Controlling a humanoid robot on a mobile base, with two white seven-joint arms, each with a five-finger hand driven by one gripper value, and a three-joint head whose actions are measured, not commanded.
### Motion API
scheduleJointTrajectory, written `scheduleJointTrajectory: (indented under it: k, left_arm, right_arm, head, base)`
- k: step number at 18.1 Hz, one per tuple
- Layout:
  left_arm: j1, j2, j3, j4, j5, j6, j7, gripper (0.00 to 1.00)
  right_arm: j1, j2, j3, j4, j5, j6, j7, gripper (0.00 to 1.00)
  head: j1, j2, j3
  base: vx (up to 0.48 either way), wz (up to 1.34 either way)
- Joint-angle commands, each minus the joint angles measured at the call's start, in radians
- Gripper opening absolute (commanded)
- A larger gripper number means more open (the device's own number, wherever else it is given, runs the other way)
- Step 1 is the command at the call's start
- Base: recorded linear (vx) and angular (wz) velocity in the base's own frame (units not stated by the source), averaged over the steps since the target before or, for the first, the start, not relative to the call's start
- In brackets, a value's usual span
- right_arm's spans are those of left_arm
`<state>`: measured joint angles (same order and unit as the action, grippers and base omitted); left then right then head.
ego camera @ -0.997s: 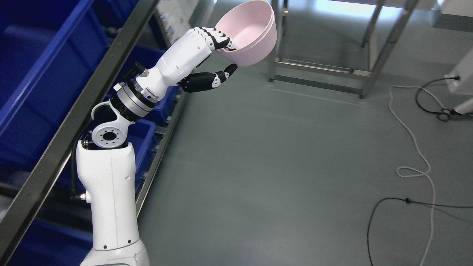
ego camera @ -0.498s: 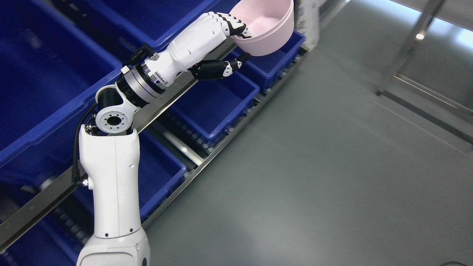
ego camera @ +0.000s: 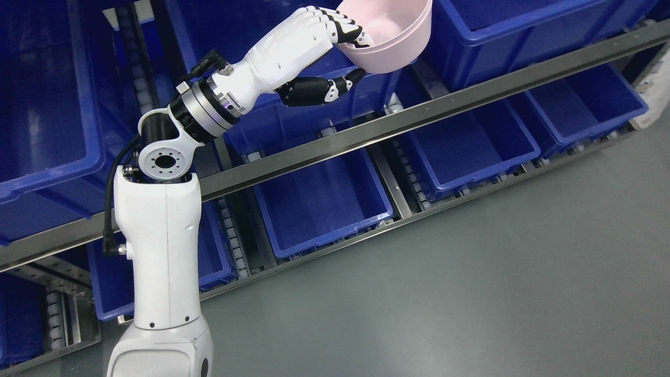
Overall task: Stack pink IKEA bowls on left shelf middle
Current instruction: 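Hold the stacked bowls up while the robot turns toward the blue bins, then lower the stacked bowls into the blue bin and open the left hand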
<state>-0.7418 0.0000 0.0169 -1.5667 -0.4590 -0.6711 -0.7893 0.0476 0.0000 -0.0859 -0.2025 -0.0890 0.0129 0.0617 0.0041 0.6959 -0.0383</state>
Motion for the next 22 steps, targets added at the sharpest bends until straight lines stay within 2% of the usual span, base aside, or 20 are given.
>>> scheduleJointTrajectory:
  k: [1,16,22]
  left_arm:
    - [-0.022,0.017,-0.023,-0.001,-0.001,0.007,0.001,0.11]
    - [-0.1,0.017,-0.048,0.057,-0.006,0.07,-0.002,0.12]
    - [-0.223,0.017,-0.135,0.2,-0.066,0.3,-0.085,0.13]
  right_arm:
    - [0.0,-0.017,0.0,0.0,0.0,-0.001,0.0,1.0]
    - [0.0,-0.017,0.0,0.0,0.0,-0.001,0.0,1.0]
    - [0.0,-0.017,0.0,0.0,0.0,-0.001,0.0,1.0]
  head:
    - [0.0,0.0,0.0]
    - [0.0,0.0,0.0]
    - [0.0,0.0,0.0]
  base:
    - [0.072,0.56]
    - [0.102,0.26]
    - [0.037,0.0]
